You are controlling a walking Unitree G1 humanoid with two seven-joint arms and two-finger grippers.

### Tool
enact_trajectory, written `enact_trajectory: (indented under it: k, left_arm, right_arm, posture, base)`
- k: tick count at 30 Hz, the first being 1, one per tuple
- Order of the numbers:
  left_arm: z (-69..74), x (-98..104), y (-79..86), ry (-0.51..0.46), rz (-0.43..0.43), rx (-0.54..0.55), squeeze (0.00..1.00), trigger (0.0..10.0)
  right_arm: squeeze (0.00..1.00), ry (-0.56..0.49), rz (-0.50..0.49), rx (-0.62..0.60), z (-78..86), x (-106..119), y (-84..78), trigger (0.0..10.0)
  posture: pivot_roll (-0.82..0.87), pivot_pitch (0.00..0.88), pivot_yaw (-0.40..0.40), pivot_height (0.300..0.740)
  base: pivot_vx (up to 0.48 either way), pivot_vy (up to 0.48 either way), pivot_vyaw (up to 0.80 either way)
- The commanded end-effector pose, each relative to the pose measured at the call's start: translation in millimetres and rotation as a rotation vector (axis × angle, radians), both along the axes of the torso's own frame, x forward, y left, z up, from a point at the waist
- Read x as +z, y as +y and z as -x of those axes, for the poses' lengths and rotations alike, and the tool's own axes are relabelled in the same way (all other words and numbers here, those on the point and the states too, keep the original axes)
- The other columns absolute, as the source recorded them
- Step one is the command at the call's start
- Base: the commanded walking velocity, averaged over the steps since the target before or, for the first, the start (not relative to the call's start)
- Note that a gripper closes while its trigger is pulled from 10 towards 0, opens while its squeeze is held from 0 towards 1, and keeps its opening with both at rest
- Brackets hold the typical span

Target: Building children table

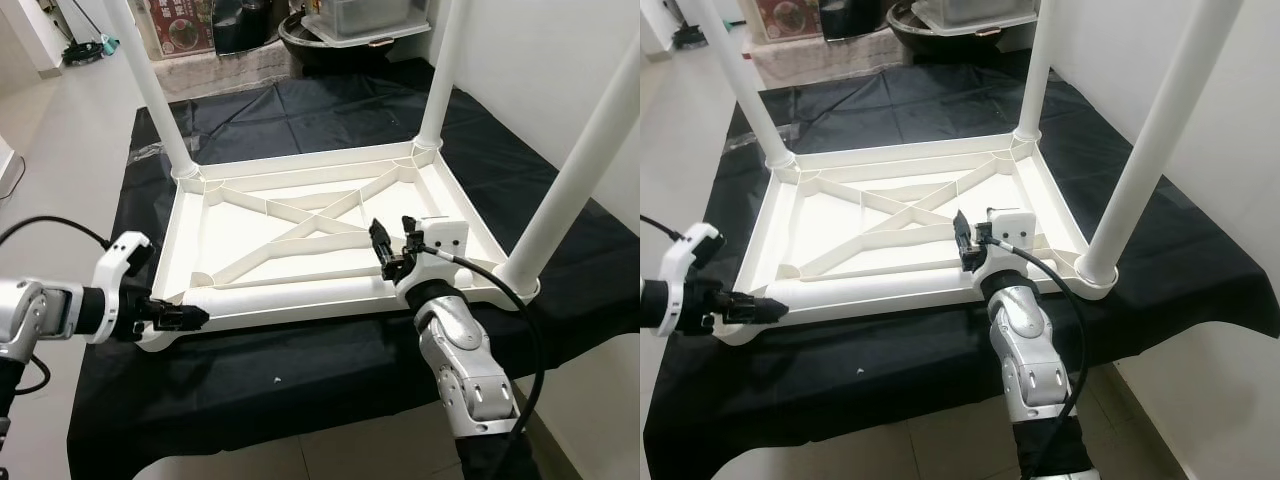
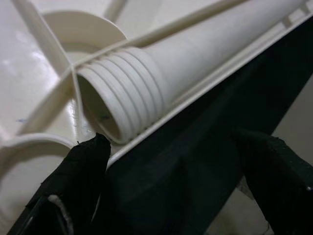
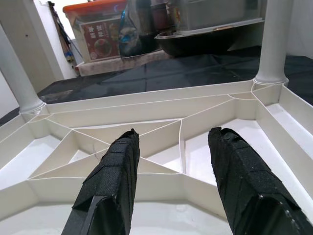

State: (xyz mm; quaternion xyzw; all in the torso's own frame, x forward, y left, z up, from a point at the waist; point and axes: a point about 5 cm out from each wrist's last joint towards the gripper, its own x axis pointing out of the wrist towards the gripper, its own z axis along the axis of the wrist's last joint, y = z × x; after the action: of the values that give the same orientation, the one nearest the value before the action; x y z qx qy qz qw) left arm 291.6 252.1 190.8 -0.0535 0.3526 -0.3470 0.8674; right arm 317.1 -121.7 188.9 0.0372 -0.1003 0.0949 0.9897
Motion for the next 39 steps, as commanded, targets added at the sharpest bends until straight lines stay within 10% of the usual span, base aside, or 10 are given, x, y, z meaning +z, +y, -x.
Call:
enact_trajectory:
  k: [1, 28, 39]
  left_arm:
    - [2.7, -6.9, -0.8, 0.031, 0.006, 0.005, 0.00, 10.0]
    - [-7.3, -29.0, -34.8, -0.016, 0.278, -0.020, 0.00, 10.0]
    - [2.2, 7.2, -33.6, -0.147, 0.459, -0.140, 0.00, 10.0]
  right_arm:
    - [0.00, 0.006, 0.003, 0.006, 0.7, -0.5, 1.1, 10.0]
    - [0.00, -0.007, 0.029, 0.017, 1.3, 4.6, 0.1, 10.0]
    - [0.00, -0.002, 0.037, 0.020, 0.4, 3.6, -0.1, 10.0]
  posture:
    - [0.15, 0.155, 0.015, 0.740]
    - [0.10, 0.154, -0.005, 0.740]
    - [0.11, 0.155, -0.008, 0.740]
  base:
    - [0.000, 0.000, 0.00]
    - [0.000, 0.000, 0.00]
    - [0.000, 0.000, 0.00]
